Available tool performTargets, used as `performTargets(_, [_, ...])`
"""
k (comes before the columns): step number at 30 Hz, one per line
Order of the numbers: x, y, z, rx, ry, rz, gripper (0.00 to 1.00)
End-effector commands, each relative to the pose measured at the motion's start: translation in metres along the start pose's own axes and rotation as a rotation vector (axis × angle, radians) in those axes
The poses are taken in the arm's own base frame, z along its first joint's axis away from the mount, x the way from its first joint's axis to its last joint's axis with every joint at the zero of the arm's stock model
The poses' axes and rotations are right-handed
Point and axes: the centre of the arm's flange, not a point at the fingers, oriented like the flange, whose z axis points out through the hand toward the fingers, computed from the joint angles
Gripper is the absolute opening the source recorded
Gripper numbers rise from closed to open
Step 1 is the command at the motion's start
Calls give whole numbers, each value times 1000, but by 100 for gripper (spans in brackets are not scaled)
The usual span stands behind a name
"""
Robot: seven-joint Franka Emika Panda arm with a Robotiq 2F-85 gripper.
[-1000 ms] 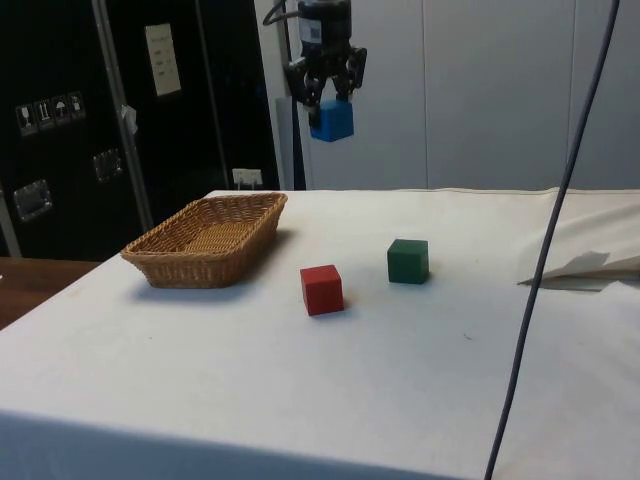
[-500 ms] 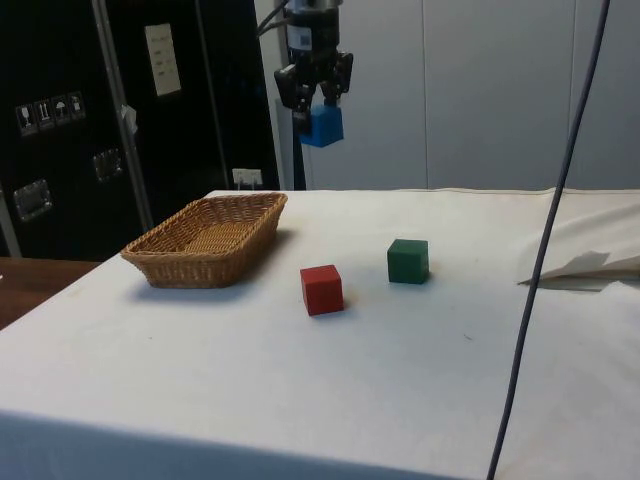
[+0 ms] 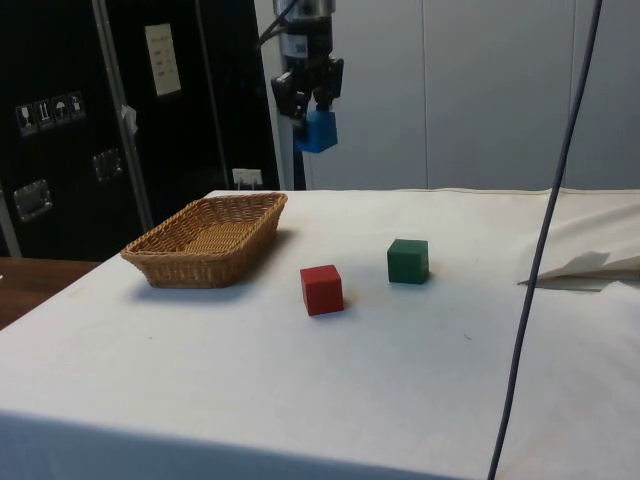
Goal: Pick up the blue cube and place it into the basket.
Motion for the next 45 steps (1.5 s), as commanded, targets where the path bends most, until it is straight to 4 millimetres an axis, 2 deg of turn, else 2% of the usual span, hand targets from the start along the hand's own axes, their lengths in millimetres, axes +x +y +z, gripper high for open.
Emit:
performTargets(1, [0,-5,-1,9,0,-9,1])
performTargets(9, [6,-7,-8,3,15,-21,1])
performTargets(16, [21,-9,-19,19,18,-49,1])
performTargets(17, [18,-7,-18,6,26,-43,1])
performTargets(19, [29,-10,-23,24,22,-61,1])
performTargets(24, [41,-13,-23,28,29,-93,1])
performTargets(45, [63,-21,-17,19,52,-215,1])
